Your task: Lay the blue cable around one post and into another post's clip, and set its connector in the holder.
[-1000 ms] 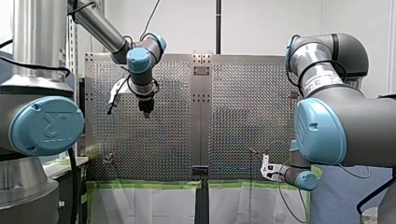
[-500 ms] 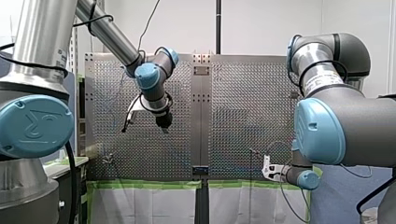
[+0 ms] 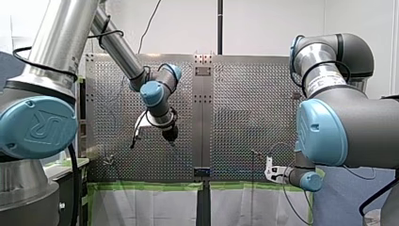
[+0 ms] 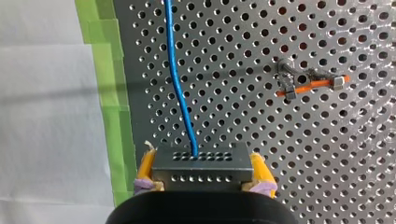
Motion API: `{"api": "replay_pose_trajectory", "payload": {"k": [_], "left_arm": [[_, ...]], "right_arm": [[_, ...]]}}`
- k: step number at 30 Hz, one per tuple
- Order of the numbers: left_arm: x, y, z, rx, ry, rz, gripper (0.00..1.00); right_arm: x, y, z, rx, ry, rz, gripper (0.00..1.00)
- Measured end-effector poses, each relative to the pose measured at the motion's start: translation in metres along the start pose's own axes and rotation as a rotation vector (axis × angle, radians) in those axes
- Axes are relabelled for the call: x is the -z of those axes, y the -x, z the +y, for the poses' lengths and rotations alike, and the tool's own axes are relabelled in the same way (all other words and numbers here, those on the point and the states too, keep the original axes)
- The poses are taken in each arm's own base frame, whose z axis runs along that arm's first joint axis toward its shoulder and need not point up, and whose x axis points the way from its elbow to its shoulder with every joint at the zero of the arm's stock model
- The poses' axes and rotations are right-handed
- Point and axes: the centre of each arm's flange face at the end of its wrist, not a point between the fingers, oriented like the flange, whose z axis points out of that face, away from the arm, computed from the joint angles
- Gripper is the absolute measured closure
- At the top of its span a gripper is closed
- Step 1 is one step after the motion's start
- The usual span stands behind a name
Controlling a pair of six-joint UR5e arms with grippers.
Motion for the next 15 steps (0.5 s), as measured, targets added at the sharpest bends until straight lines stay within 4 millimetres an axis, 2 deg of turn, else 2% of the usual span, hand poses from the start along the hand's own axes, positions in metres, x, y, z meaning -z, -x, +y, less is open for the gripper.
{"api": "replay_pose_trajectory", "payload": {"k": [8,15], "left_arm": [[-0.042,0.008,-0.003,0.024,-0.018,-0.047,0.01],[-0.063,-0.008,-0.005,-0.012,-0.037,-0.042,0.01]], "right_arm": [[0.0,0.001,-0.002,0.001,-0.008,-0.005,1.0],[0.0,0.001,-0.002,0.0,-0.003,-0.009,1.0]]}}
